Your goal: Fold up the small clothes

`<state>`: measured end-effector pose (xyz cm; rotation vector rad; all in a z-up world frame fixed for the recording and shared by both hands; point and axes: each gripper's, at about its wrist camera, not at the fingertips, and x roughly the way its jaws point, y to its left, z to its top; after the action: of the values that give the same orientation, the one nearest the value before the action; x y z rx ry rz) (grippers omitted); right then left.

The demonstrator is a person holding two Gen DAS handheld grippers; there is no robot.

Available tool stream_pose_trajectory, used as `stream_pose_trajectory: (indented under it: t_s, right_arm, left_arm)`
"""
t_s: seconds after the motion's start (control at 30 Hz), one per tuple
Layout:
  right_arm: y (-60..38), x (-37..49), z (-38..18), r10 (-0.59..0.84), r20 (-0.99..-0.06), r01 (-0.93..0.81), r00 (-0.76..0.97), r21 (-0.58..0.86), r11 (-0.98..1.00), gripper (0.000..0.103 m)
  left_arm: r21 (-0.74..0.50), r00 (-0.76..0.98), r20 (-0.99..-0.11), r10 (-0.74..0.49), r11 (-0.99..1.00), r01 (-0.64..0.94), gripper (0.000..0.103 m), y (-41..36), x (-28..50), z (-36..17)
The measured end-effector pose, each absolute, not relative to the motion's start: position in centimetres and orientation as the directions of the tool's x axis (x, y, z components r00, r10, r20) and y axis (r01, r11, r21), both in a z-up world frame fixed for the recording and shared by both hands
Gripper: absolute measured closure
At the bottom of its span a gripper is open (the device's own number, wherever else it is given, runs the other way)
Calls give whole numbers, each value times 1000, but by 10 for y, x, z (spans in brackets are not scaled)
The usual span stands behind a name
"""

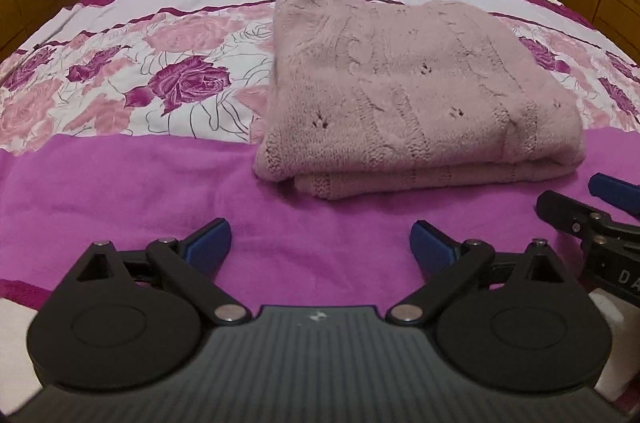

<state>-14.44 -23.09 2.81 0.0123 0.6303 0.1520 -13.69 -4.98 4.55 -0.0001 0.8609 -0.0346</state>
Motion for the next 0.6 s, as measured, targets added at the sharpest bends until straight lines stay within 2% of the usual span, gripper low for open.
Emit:
stream_pose_trajectory:
  t_s: [0.6]
  right_arm:
    - [-227,-143,22,135,-579,-134,804,44,990,29]
  left_arm:
    - [7,674,-738,-22,999,40,0,-52,-140,36]
